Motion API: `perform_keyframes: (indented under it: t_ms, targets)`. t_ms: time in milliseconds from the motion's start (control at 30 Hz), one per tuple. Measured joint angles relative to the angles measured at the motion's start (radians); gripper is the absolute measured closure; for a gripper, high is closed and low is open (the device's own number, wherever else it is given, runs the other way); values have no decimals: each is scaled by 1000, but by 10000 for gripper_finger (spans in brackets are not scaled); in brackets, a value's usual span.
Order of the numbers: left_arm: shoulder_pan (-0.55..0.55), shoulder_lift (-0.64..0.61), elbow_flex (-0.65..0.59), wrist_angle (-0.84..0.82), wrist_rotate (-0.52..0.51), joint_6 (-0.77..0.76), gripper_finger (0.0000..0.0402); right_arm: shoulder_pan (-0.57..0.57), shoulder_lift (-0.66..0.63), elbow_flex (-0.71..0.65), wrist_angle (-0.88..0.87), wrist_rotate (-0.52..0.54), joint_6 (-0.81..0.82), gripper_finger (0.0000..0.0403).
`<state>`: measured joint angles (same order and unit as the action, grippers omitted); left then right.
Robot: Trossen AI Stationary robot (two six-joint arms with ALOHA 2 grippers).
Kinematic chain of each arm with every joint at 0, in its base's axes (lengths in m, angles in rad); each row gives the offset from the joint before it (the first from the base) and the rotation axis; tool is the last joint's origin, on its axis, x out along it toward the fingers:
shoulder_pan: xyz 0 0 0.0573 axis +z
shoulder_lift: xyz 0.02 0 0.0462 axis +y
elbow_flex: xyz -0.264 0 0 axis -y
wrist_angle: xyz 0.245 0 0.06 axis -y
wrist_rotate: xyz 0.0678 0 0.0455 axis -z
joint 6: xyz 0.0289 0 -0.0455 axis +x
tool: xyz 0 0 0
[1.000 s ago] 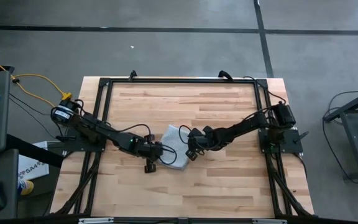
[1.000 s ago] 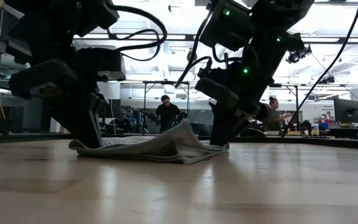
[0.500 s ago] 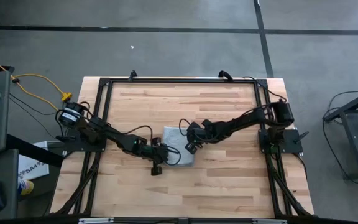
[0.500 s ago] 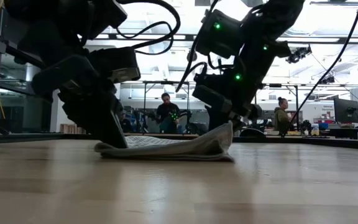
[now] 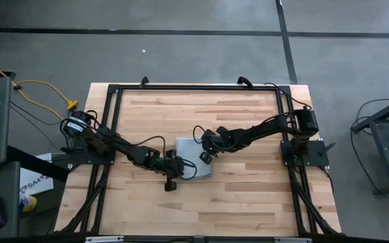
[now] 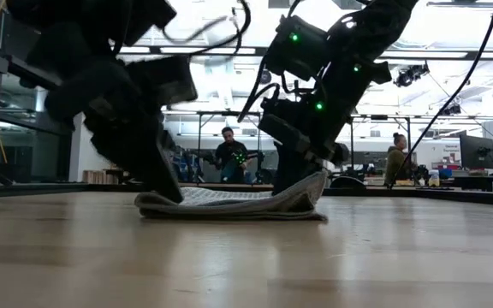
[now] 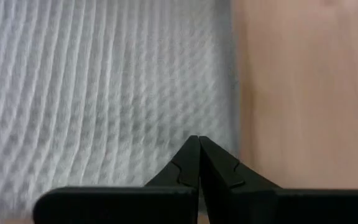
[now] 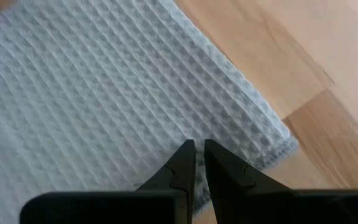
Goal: Fold microfiber towels
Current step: Fold the gray microfiber cloth
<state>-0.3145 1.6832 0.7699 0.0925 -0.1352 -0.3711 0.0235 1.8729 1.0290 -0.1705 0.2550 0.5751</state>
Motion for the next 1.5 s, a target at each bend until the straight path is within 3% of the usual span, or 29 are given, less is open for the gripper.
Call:
perform_keyframes:
  t_ms: [233, 433, 667, 833, 933, 1100, 1200, 1500]
  targets:
    - [0, -23, 65, -106, -26, 26, 401, 21, 0, 0, -8, -44, 13, 375]
    - [0, -24, 119, -225, -69, 30, 401, 64, -37, 0, -22, 7, 15, 375]
    - [0, -57, 143, -302, -162, 53, 401, 97, -119, 0, -109, 69, 26, 375]
    - [13, -135, 142, -432, -295, 62, 401, 101, -142, 0, -157, 85, 29, 375]
    - [55, -181, 138, -461, -306, 65, 401, 85, -142, 0, -191, 71, 24, 375]
    - [174, -263, 102, -479, -199, 133, 401, 32, -142, 0, -225, 9, -8, 375]
    - [261, -296, 78, -453, -77, 177, 401, 6, -144, 0, -221, -20, -46, 375]
    - [524, -315, 36, -425, 280, 269, 401, -145, -149, 0, -194, -264, -178, 375]
